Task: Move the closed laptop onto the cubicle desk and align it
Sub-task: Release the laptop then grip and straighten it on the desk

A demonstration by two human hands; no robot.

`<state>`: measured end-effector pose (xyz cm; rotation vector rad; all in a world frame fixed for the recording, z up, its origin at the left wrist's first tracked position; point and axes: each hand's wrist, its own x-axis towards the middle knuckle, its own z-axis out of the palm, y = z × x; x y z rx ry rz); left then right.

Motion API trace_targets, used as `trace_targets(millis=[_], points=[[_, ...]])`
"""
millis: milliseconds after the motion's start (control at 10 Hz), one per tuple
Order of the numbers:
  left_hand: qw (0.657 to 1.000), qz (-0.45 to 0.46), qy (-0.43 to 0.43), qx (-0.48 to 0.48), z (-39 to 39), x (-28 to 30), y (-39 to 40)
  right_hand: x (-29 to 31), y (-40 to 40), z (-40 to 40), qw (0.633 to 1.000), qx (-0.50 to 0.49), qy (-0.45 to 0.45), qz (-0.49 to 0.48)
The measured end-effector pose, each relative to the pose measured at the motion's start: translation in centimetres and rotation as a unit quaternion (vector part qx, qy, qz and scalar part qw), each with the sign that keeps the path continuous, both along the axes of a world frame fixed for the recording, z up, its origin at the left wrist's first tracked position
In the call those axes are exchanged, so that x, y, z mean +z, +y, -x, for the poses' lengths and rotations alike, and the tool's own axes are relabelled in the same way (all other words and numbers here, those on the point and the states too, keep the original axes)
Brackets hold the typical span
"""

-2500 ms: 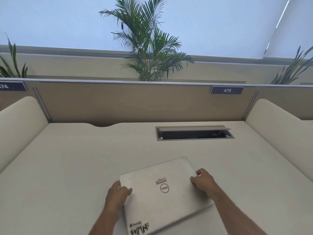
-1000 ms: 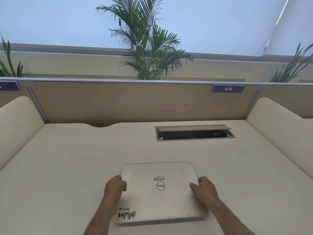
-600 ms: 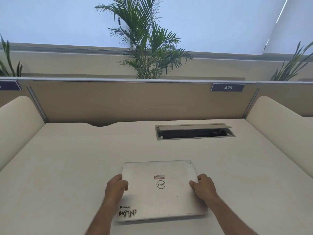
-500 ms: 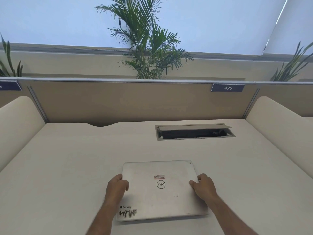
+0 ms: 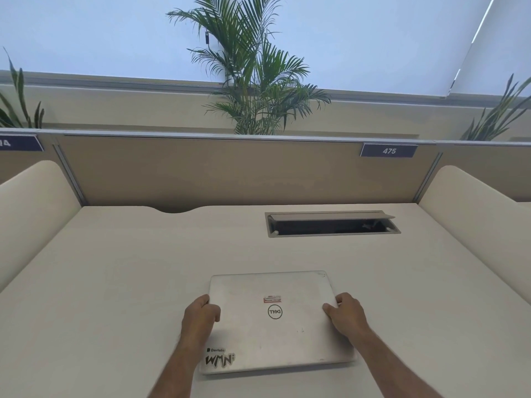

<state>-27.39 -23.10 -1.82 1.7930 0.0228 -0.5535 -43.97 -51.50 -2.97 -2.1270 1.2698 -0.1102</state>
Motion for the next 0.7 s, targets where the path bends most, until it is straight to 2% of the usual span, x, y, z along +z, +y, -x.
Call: trace_targets(millis=[400, 500, 600, 700], points=[[0.999, -0.031, -0.044, 0.009, 1.1, 0.4, -0.1, 0.5, 0.3, 0.0, 1.000, 0.010, 0.025, -0.007], [0.986, -0.115, -0.115, -0.025, 1.8, -0.1, -0.3, 0.6, 1.7, 0.3, 0.993, 0.036, 0.080, 0.082], [0.936, -0.254, -0.225, -0.095, 1.9, -1.7, -0.6, 0.0, 3.0, 0.7, 0.968, 0.087, 0.094, 0.216], [0.870, -0.324, -0.335, -0.160, 2.7, -1.7, -0.5, -0.8, 4.1, 0.6, 0.957, 0.141, 0.073, 0.244]])
